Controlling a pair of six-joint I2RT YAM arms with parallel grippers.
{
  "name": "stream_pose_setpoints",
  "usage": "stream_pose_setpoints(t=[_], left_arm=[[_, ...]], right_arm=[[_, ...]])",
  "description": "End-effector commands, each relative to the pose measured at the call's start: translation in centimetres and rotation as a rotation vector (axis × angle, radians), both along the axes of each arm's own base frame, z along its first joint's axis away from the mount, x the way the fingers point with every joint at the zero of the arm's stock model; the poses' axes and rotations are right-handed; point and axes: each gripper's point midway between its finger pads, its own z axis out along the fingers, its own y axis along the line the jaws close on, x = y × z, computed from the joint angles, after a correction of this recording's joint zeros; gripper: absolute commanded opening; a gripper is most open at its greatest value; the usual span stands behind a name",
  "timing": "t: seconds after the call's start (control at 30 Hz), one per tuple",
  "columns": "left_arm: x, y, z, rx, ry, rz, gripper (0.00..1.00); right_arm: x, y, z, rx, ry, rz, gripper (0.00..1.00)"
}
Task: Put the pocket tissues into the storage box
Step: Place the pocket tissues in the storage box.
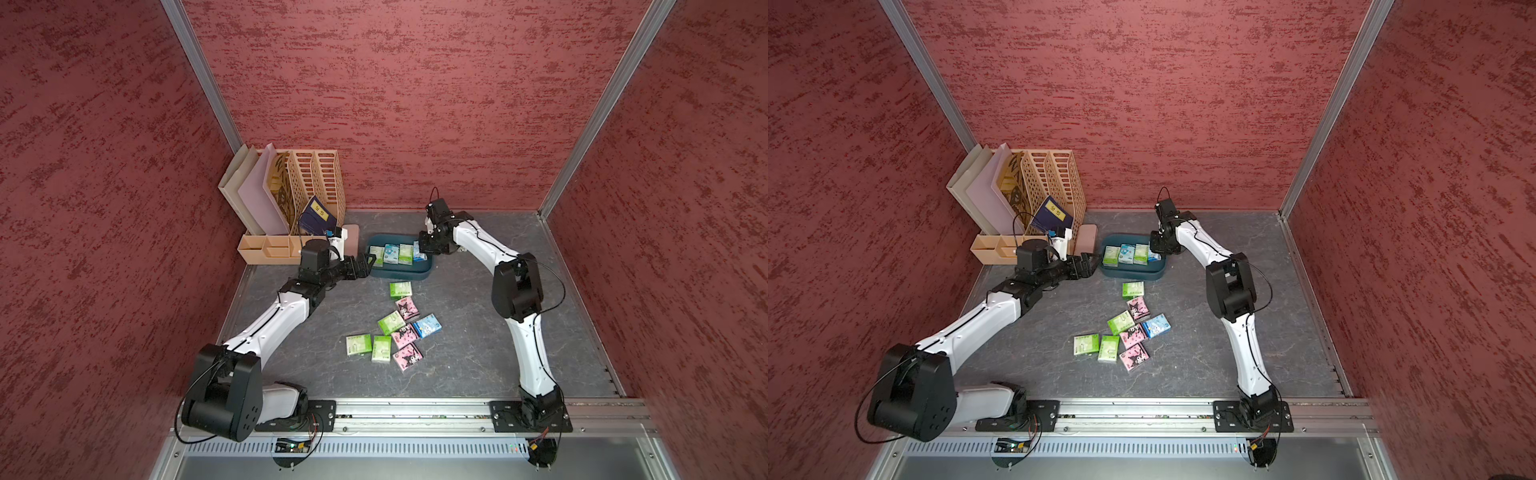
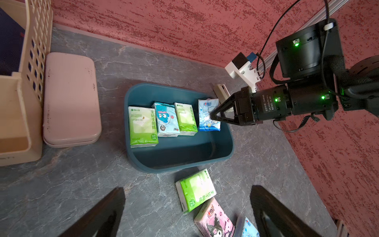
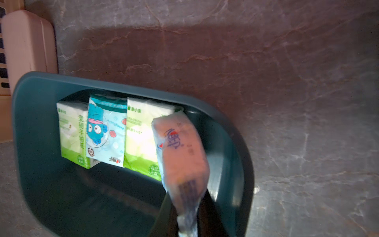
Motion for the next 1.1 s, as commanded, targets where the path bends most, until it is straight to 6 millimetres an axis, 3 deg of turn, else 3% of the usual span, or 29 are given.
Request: stream_pose_setpoints(t=[0.0,0.17,0.3,0.4,0.53,0.63,0.8,1.07], left_arm=[[0.3,0.5,0.5,0.021,-0.020,0.006,1.00],[0.3,0.7,0.4,0.022,-0.015,0.009,1.00],[0.3,0.7,0.4,0.021,-0.013,0.008,1.00],[0.3,0.8,0.3,0.022,-0.012,0.008,1.00],[0.5,0.7,0.5,0.020,-0.016,0.008,1.00],[0.5,0.6,0.8,0.014,-0.018,0.006,1.00],[0.6,0.5,1.2,0.009,-0.023,0.001,1.00],[0.4,0.6,1.3,0.012,-0.018,0.002,1.00]], right_arm=[[1.1,0.1,0.3,-0.009,-0.031,-0.029,0.07],[1.5,0.3,0.4,-0.004,-0.038,-0.032,0.26],[1.8,0.1,1.5,-0.030,-0.068,-0.032,0.39],[1.9,-0.2,2.9,-0.054,-0.097,-0.026,0.43],[1.5,-0.2,4.9,-0.077,-0.136,-0.009,0.41],[0.7,-0.2,5.2,-0.103,-0.129,0.011,0.36],[-0.2,-0.5,3.6,-0.141,-0.085,0.009,0.23],[0.4,-0.8,0.7,-0.179,-0.050,-0.017,0.15]])
